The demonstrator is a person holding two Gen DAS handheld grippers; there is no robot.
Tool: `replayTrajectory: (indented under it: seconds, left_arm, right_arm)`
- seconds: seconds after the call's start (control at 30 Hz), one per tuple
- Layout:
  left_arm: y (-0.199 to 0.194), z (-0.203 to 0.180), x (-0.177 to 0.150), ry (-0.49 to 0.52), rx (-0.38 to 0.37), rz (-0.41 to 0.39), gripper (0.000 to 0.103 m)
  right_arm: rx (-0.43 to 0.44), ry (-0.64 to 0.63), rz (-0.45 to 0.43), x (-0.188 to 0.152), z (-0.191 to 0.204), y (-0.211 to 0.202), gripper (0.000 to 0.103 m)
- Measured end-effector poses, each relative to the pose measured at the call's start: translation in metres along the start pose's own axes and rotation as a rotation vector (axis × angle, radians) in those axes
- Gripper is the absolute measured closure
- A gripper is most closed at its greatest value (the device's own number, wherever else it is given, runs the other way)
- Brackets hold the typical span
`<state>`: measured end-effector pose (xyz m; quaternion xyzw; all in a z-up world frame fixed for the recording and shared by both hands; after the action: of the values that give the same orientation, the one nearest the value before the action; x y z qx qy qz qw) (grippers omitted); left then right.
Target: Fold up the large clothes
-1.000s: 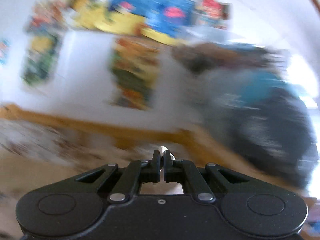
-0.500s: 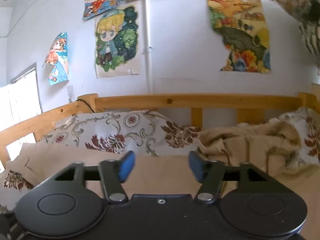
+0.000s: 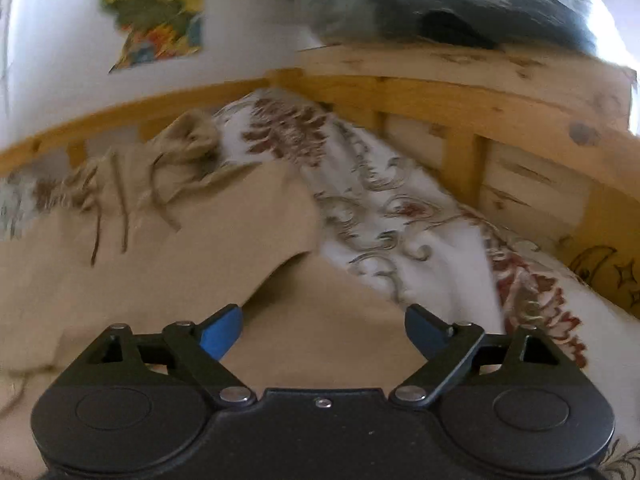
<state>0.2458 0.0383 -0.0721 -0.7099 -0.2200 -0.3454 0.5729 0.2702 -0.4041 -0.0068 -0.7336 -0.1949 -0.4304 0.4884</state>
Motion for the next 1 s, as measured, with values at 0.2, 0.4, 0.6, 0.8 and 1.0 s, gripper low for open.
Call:
replayTrajectory:
  seconds: [0.2, 0.4, 0.6, 0.8, 1.0]
  left_arm:
    - [0.030, -0.025, 0.028, 0.029, -0.005, 0.026, 0.001]
    - [0.065, -0.042, 0.053, 0.078, -0.033, 0.045, 0.000]
    - [0.124, -0.038, 0.046, 0.071, 0.060, 0.131, 0.001]
    - [0.118, -0.013, 0.029, -0.089, 0.058, 0.158, 0.001]
    - [0.036, 0.036, 0.009, -0.201, 0.129, 0.052, 0.001]
  right_arm:
    - [-0.031, -0.108, -0.095, -0.008, 0.004, 0.037, 0.024]
    - [-0.060, -0.192, -0.047, -0.027, 0.019, 0.058, 0.070]
    - [-0.075, -0.227, -0.107, -0.038, 0.018, 0.038, 0.102]
    - [-0.076, -0.223, -0.088, -0.044, 0.009, 0.030, 0.099]
    - [-0.038, -0.210, -0.252, -0.021, 0.023, 0.016, 0.058]
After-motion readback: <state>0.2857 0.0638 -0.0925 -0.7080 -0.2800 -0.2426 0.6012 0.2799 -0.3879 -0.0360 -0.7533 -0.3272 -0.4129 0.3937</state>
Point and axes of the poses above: each gripper's, at about its wrist camera, not at the fingertips, and y roughly the way its jaws point, z to its left, x to its top, the point moved 7 cm from there along y, roughly the way its jaws point, and after that the axes turned 15 degrees about -x, right-handed, at the moved point
